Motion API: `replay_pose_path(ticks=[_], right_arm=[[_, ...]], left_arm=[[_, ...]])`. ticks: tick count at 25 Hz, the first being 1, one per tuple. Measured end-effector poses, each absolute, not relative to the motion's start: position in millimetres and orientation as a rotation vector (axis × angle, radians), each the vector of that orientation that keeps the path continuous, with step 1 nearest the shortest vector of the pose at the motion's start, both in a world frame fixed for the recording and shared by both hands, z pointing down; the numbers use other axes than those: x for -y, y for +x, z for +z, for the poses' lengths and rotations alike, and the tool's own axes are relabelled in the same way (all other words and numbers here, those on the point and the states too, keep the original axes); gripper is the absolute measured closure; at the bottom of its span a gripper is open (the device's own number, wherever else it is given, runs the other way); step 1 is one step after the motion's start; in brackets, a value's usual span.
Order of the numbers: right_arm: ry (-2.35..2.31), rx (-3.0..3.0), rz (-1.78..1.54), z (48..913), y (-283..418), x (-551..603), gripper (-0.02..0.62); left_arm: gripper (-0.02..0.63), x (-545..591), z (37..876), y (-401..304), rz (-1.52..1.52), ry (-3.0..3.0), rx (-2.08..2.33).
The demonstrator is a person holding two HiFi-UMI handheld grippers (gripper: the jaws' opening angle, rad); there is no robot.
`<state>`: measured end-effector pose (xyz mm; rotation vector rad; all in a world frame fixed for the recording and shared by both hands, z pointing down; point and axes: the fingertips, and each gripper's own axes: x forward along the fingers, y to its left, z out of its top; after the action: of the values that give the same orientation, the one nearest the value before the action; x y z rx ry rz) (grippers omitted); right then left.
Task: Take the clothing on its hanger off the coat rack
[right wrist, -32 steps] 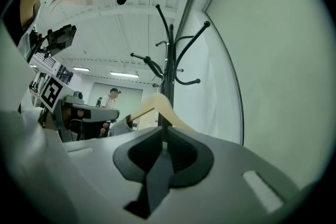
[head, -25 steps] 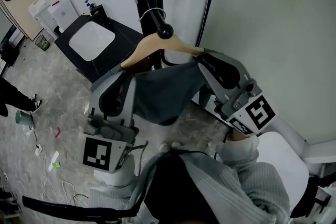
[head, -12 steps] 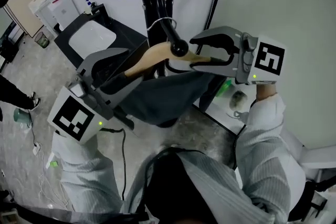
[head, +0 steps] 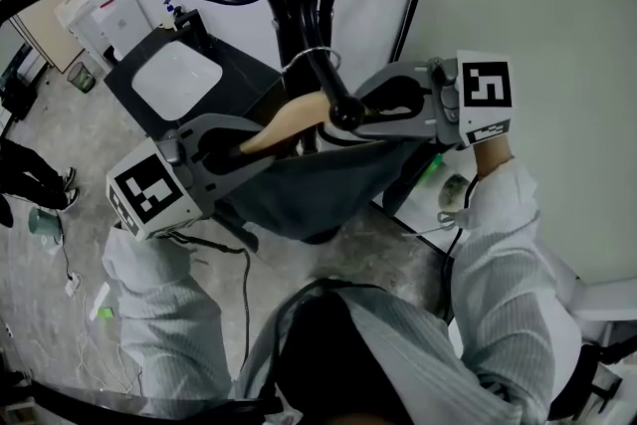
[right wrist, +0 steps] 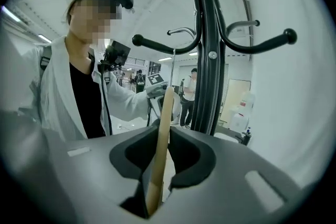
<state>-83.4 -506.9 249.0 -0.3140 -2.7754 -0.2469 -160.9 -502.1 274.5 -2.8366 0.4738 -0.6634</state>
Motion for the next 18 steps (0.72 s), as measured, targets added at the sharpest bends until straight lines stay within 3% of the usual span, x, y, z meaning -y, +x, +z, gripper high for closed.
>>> replay_pose_path(ticks=[2,18], right_arm=[[-0.322,2.79,-0.236,248.2,-83.8,507.3,0.529],[-0.172,2.744,-0.442,208.4,-67.9,483.1,0.537]], left_arm=[[0.541,505.6,272.6,-161.7,-0.654,-2.857,-0.472],[0.551,480.0,229.4,-143.9,-0.652,-2.797,-0.452]])
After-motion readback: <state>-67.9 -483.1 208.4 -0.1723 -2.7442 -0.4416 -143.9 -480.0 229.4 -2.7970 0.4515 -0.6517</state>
